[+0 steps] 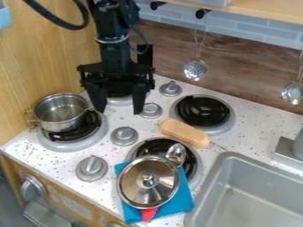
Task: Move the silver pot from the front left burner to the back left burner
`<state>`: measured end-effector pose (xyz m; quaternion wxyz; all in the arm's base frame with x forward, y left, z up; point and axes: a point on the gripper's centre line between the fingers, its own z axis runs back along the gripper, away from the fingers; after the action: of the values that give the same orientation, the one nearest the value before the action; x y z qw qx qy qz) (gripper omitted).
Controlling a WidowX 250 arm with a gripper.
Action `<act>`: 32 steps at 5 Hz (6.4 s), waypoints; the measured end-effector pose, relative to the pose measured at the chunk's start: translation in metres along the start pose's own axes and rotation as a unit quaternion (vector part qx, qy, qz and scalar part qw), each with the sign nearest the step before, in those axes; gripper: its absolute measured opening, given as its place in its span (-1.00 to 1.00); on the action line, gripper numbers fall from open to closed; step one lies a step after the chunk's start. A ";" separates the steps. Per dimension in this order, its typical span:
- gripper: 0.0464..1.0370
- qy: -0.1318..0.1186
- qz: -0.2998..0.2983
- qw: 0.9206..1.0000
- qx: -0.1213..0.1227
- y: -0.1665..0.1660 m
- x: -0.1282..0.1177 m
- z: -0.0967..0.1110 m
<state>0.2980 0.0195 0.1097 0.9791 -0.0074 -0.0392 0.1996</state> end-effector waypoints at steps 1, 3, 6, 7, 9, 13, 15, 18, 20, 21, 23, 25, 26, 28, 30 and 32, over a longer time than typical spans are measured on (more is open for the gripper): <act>0.95 -0.002 0.005 1.000 0.014 0.011 0.028 -0.008; 0.95 -0.019 -0.036 0.999 0.035 0.028 0.063 -0.018; 0.95 -0.035 -0.023 0.998 0.044 0.064 0.111 -0.050; 0.95 -0.034 -0.028 0.998 0.047 0.069 0.112 -0.053; 0.95 -0.017 -0.014 0.997 0.067 0.081 0.110 -0.070; 0.84 0.015 -0.009 0.995 0.103 0.094 0.102 -0.100; -0.32 0.021 0.023 0.993 0.113 0.097 0.106 -0.105; -0.92 0.005 0.024 0.989 0.145 0.102 0.112 -0.100; -0.92 0.003 -0.068 0.985 0.161 0.075 0.122 -0.103; -0.92 0.021 -0.131 0.983 0.125 0.064 0.118 -0.106; -0.92 0.018 -0.231 0.971 0.052 0.040 0.123 -0.097; -0.92 -0.041 -0.399 0.913 0.078 0.025 0.139 -0.104; -0.92 -0.057 -0.448 0.888 0.090 0.016 0.142 -0.106; -0.92 -0.067 -0.465 0.878 0.094 0.011 0.161 -0.102; -0.92 -0.068 -0.449 0.886 0.098 0.007 0.188 -0.105; -0.92 -0.064 -0.443 0.887 0.114 0.000 0.205 -0.112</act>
<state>0.4945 0.1001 0.0135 0.9551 0.1353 -0.0778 -0.2517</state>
